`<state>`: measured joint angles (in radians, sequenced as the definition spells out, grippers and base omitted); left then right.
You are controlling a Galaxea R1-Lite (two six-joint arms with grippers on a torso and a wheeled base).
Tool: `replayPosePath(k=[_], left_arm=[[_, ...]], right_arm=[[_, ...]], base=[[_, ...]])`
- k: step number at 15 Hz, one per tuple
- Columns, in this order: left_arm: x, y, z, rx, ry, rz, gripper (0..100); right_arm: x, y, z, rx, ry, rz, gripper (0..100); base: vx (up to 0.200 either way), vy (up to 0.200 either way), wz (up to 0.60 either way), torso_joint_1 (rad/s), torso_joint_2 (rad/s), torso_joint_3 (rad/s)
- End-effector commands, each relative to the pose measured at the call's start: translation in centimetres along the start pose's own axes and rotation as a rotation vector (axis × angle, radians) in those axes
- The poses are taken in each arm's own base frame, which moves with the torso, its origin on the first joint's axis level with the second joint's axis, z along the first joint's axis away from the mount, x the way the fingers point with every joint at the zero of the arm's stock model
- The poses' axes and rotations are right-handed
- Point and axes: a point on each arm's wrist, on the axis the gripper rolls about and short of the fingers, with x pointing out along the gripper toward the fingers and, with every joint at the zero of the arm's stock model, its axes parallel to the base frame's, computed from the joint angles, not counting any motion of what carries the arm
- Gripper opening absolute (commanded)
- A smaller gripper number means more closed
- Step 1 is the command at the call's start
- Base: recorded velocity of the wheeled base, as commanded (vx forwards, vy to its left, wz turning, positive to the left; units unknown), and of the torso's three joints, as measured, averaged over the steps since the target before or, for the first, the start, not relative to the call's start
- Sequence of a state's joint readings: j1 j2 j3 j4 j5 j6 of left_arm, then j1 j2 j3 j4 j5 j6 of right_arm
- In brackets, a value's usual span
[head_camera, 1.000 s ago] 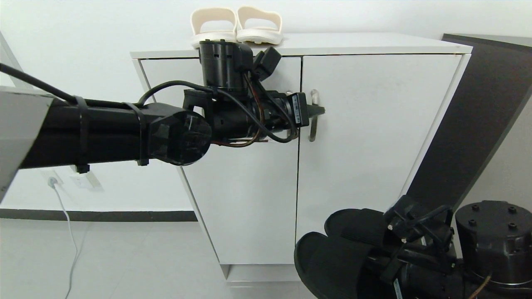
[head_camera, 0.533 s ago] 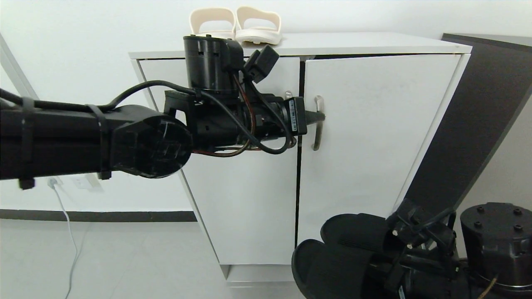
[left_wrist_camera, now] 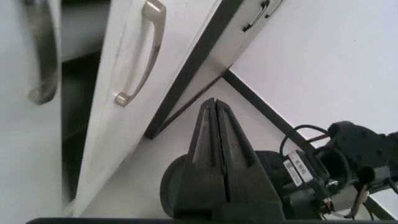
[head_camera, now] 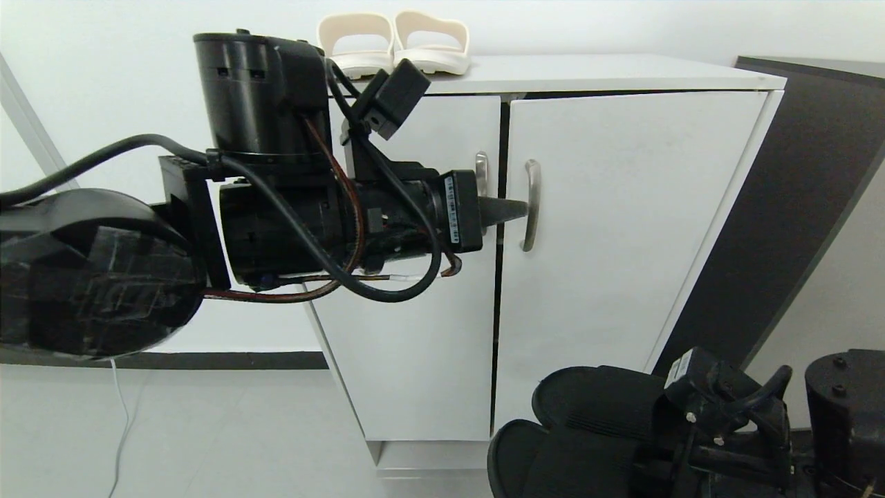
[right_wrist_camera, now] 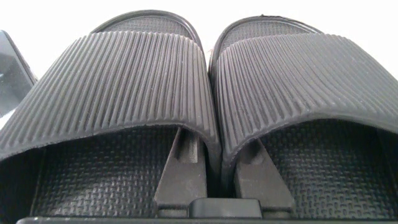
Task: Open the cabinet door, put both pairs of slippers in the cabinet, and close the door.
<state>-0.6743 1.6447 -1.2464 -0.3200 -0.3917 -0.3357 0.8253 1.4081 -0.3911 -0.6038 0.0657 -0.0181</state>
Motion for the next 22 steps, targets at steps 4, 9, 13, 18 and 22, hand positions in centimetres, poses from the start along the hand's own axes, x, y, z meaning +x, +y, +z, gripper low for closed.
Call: replayPosePath(k=[4, 9, 13, 18, 22], left_arm=[[-0.6, 1.8, 1.2, 0.008, -0.059, 0.052, 0], [1.0, 3.9, 1.6, 0.001, -0.067, 0.088, 0], [2.5, 4.6, 2.3, 0.007, -0.1, 0.13, 0], [3.7, 5.3, 2.5, 0.009, -0.106, 0.136, 0], [4.6, 5.8, 2.9, 0.013, -0.13, 0.165, 0]], right_arm=[[-0.1, 0.0, 0.0, -0.001, -0.004, 0.0, 0], [-0.1, 0.0, 0.0, 0.0, -0.002, -0.001, 0], [-0.1, 0.0, 0.0, 0.0, -0.002, -0.001, 0], [-0.1, 0.0, 0.0, -0.001, -0.004, -0.003, 0], [-0.1, 0.0, 0.0, -0.001, -0.004, -0.001, 0]], base=[[0.0, 0.0, 0.0, 0.0, 0.0, 0.0], [0.0, 0.0, 0.0, 0.0, 0.0, 0.0], [0.0, 0.0, 0.0, 0.0, 0.0, 0.0], [0.0, 0.0, 0.0, 0.0, 0.0, 0.0], [0.0, 0.0, 0.0, 0.0, 0.0, 0.0]])
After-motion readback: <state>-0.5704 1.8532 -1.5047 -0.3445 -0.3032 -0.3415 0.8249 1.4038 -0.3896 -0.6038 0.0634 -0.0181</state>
